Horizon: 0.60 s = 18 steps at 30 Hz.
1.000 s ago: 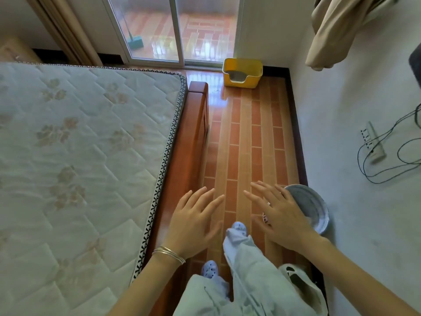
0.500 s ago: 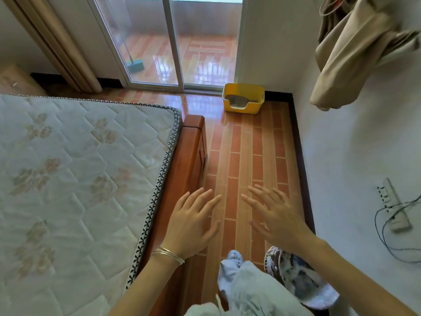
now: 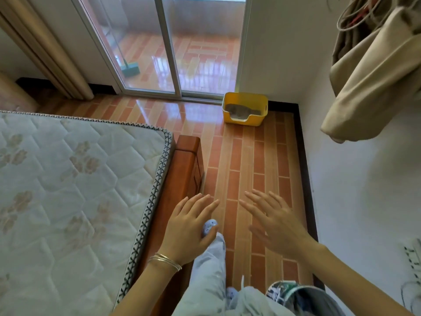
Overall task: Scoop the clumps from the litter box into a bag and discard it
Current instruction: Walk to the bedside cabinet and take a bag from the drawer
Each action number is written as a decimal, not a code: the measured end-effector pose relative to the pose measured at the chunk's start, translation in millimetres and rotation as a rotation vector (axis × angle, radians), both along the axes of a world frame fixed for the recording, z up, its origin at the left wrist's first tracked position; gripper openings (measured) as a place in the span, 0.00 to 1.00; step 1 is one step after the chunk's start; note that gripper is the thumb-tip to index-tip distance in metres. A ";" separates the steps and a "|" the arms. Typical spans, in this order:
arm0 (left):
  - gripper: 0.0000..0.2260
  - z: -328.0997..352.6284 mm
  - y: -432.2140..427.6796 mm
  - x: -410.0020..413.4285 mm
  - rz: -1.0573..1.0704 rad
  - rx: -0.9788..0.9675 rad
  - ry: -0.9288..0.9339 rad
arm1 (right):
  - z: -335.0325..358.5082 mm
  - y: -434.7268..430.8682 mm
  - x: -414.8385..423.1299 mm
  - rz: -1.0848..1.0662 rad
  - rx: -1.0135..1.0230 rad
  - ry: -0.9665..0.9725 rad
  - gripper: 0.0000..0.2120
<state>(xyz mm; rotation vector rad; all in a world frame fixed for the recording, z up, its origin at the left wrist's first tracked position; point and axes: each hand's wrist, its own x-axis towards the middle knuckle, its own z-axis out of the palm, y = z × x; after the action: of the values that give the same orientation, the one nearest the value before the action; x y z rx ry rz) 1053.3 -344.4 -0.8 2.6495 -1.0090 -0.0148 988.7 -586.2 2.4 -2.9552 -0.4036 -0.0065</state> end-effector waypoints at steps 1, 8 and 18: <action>0.23 -2.3 -4.6 17.8 -0.009 -0.001 -0.015 | -3.3 -4.6 16.0 0.007 -0.007 0.000 0.27; 0.23 15.4 -32.8 156.9 -0.048 -0.015 -0.073 | 12.0 -35.8 141.4 0.034 -0.021 -0.026 0.26; 0.23 18.2 -67.8 287.7 -0.026 0.031 -0.031 | 18.0 -64.6 289.3 0.007 0.001 -0.072 0.25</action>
<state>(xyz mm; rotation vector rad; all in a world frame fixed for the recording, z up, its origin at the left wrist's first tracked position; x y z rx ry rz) 1341.0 -412.1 17.4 2.6726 -1.0620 0.0054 1278.0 -650.8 20.4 -2.9596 -0.4239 -0.1132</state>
